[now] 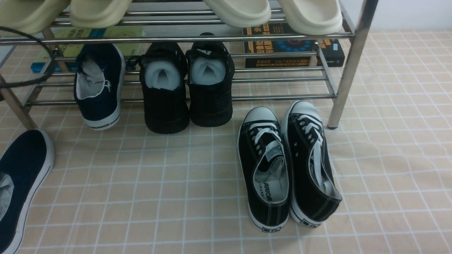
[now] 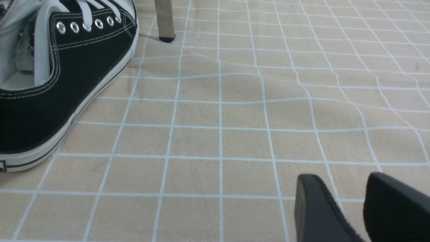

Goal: Take the shoes off the shelf from the light coffee tablecloth by hand.
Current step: 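Set the held shoe down on the floor in front of the rack with the left gripper, then grasp the leftmost shoe on the bottom shelf of the shoe rack with the left gripper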

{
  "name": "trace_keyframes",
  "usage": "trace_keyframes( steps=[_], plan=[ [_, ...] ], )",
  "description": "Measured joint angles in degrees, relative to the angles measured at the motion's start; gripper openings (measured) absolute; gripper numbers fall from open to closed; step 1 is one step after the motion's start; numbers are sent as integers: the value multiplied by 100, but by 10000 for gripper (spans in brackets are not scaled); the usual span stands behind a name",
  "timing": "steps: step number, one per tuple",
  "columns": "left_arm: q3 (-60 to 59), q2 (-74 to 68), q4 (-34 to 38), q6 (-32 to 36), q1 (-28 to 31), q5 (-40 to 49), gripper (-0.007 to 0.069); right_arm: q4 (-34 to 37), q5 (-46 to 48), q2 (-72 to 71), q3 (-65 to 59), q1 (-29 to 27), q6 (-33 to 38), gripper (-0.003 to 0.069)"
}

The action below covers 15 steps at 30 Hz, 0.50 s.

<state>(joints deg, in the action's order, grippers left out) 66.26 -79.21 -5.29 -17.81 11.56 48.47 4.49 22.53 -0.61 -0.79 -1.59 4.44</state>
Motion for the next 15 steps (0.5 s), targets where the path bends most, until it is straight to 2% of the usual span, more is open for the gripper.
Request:
trace_keyframes(
  steps=[1,2,4,8,11,15],
  plan=[
    [0,-9,16,0,-81,-18,71,0,0,0,0,0,0,240],
    [29,-88,85,-71,-390,-193,24,0,0,0,0,0,0,240],
    [48,-175,128,-206,-551,-373,7,0,0,0,0,0,0,240],
    [305,-688,391,-990,-871,-958,10,0,0,0,0,0,-5,240],
    [510,-1025,487,-1186,-882,-1111,52,0,0,0,0,0,-5,240],
    [956,-1590,620,-1252,-882,-1225,203,0,0,0,0,0,-5,240]
  ],
)
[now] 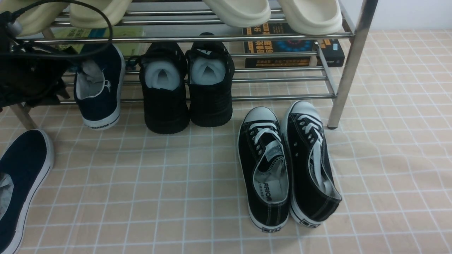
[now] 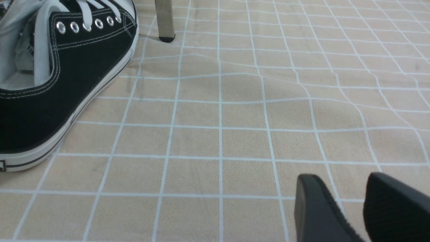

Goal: Take the shoes off the shelf from the light coffee tablecloth by hand.
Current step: 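Grasp the leftmost shoe on the bottom shelf of the shoe rack with the left gripper, then set the held shoe down on the floor in front of the rack with the left gripper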

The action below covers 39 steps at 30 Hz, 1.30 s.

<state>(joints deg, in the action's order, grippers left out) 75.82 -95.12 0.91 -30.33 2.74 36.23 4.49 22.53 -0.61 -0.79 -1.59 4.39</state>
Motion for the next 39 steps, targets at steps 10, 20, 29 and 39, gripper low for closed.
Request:
trace_keyframes(
  steps=[10,20,29,39],
  plan=[
    [270,-844,37,-12,-17,-885,420,0,0,0,0,0,0,240],
    [282,-998,74,123,-23,-693,44,0,0,0,0,0,0,240],
    [225,537,-179,648,-23,1611,24,0,0,0,0,0,5,240],
    [-1851,1861,-371,690,-23,1357,25,0,0,0,0,0,5,240]
  ],
)
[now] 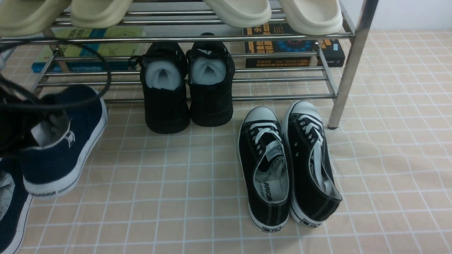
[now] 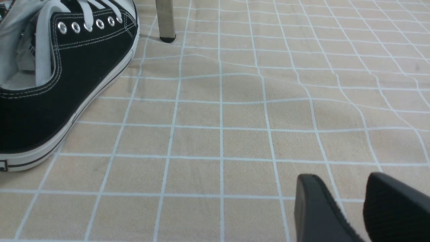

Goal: Take the shoes off the shelf from the light coffee tablecloth by hand.
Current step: 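Set the held shoe down on the floor in front of the rack with the left gripper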

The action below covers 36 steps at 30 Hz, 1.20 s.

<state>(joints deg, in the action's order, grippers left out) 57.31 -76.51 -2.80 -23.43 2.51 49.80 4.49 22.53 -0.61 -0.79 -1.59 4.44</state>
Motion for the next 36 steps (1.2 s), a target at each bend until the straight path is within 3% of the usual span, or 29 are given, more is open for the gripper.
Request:
trace_keyframes(
  steps=[11,18,36],
  plan=[
    [-1375,44,-522,-619,0,-1773,25,0,0,0,0,0,0,240],
    [-1394,43,-854,-636,0,-1868,25,0,0,0,0,0,0,240],
    [-1380,-463,-915,-636,0,-1728,34,0,0,0,0,0,0,241]
  ],
)
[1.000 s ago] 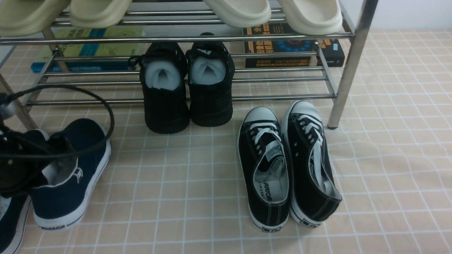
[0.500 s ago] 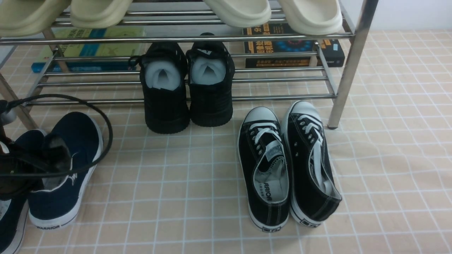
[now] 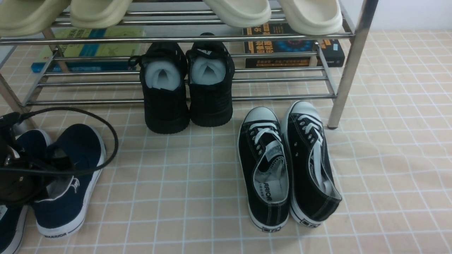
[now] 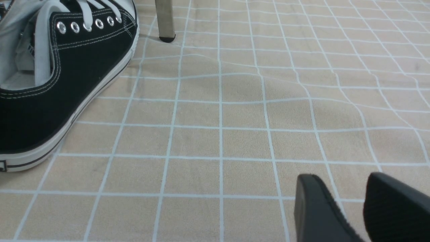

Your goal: Take the shoes off the shelf from the light coffee tablecloth by hand.

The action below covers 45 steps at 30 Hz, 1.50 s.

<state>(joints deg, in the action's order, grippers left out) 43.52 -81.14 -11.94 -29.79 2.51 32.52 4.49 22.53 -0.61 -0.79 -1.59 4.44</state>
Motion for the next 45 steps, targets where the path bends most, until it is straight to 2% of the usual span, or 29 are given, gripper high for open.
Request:
trace_keyframes(
  steps=[6,11,14,16,18,19,20,24,27,33,39,40,42,45],
  plan=[
    [34,58,-283,0,0,194,82,0,0,0,0,0,0,241],
    [617,62,-386,0,0,1024,226,0,0,0,0,0,0,241],
    [917,62,-391,0,0,1338,285,0,0,0,0,0,0,241],
    [1334,62,-391,73,0,1911,307,0,0,0,0,0,0,241],
    [1507,70,-386,207,0,2200,294,0,0,0,0,0,0,241],
    [1819,146,-380,427,0,2561,253,0,0,0,0,0,0,241],
    [1854,146,-380,455,0,2604,247,0,0,0,0,0,0,241],
    [2387,730,-336,1092,0,3316,49,0,0,0,0,0,0,241],
    [2407,1162,-171,1483,0,3649,4,0,0,0,0,0,0,241],
    [1538,2435,367,2074,0,3783,1,0,0,0,0,0,0,241],
    [118,4011,1460,2633,0,2994,1,0,0,0,0,0,0,241],
    [-428,4614,1897,2768,0,2424,1,0,0,0,0,0,0,241],
    [-773,4928,2197,2839,0,2077,1,0,0,0,0,0,0,241],
    [-1582,5941,2779,2898,0,822,1,0,0,0,0,0,0,241]
  ],
)
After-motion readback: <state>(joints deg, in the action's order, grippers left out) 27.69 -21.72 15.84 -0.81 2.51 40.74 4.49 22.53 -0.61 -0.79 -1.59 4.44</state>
